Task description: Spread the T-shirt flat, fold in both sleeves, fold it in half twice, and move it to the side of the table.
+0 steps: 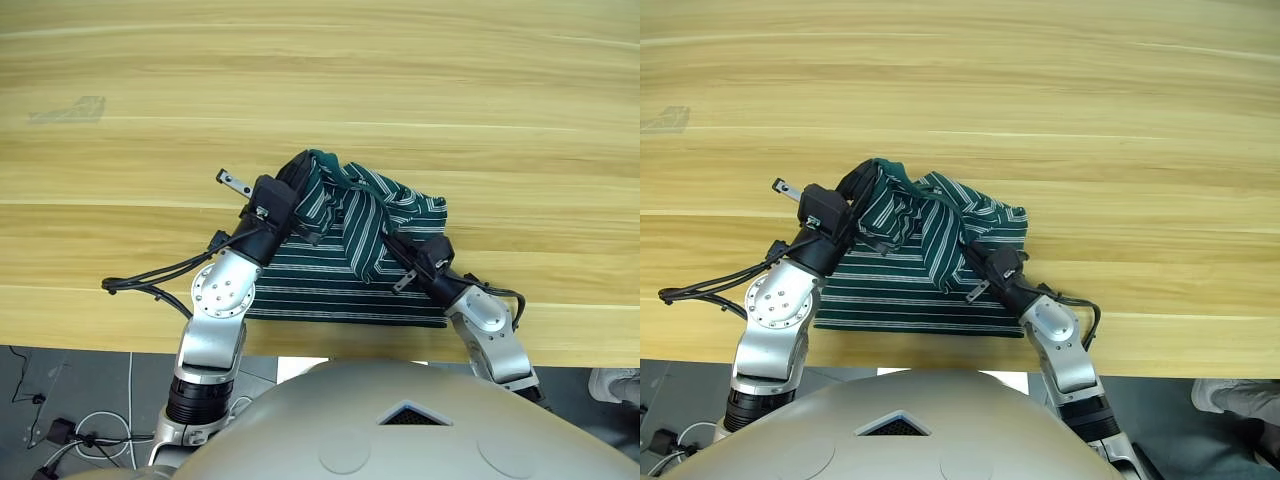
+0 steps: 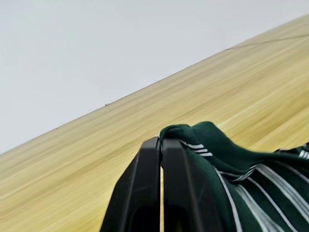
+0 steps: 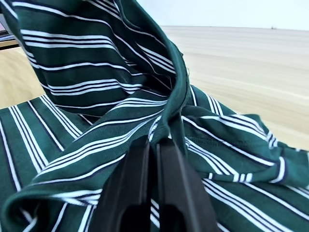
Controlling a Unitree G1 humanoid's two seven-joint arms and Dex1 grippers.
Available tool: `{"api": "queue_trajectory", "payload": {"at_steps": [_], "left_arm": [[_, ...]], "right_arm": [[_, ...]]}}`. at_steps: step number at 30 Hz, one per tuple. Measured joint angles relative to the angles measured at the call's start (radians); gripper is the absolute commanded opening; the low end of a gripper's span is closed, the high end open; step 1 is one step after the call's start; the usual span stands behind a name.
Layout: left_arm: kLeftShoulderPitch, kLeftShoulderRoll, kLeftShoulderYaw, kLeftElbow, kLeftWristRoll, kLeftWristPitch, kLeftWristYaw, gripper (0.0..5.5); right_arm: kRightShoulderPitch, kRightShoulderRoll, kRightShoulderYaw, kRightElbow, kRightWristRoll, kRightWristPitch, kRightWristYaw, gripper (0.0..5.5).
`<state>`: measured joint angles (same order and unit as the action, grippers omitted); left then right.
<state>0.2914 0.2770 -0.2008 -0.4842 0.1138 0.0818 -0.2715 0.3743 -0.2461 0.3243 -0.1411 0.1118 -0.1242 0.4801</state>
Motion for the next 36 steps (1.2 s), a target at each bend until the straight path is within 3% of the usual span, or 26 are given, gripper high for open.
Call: {"api": "queue_trajectory", "payload": {"at_steps": [8,13,21,24,30,33,36], "left_arm": [[-0.079,0.098,0.070,-0.023,0.001,0.013,-0.072,0.00],[-0.425,0.188,0.127,0.050,0.000,0.085,-0.156,0.00],[-1.155,0.168,0.023,0.778,0.108,0.005,-0.160,0.00],[-1.401,0.133,-0.029,1.109,0.180,-0.056,-0.047,0.00],[-1.820,0.118,-0.030,1.542,0.233,-0.234,0.114,0.00],[-1.850,0.158,-0.042,1.555,0.246,-0.344,0.086,0.00],[-1.682,0.178,-0.070,1.425,0.236,-0.403,-0.031,0.00]], "right_arm": [[-0.176,-0.067,-0.139,-0.114,0.057,0.026,0.037,0.05],[-0.543,-0.159,-0.222,-0.019,0.044,0.068,0.073,0.05],[-1.202,-0.168,-0.191,0.684,-0.136,-0.035,0.008,0.05],[-1.414,-0.167,-0.156,0.933,-0.228,-0.072,-0.136,0.05],[-1.736,-0.182,-0.077,1.243,-0.464,-0.225,-0.479,0.05],[-1.754,-0.207,-0.056,1.274,-0.504,-0.322,-0.504,0.05],[-1.653,-0.203,-0.032,1.240,-0.514,-0.399,-0.451,0.05]]}}
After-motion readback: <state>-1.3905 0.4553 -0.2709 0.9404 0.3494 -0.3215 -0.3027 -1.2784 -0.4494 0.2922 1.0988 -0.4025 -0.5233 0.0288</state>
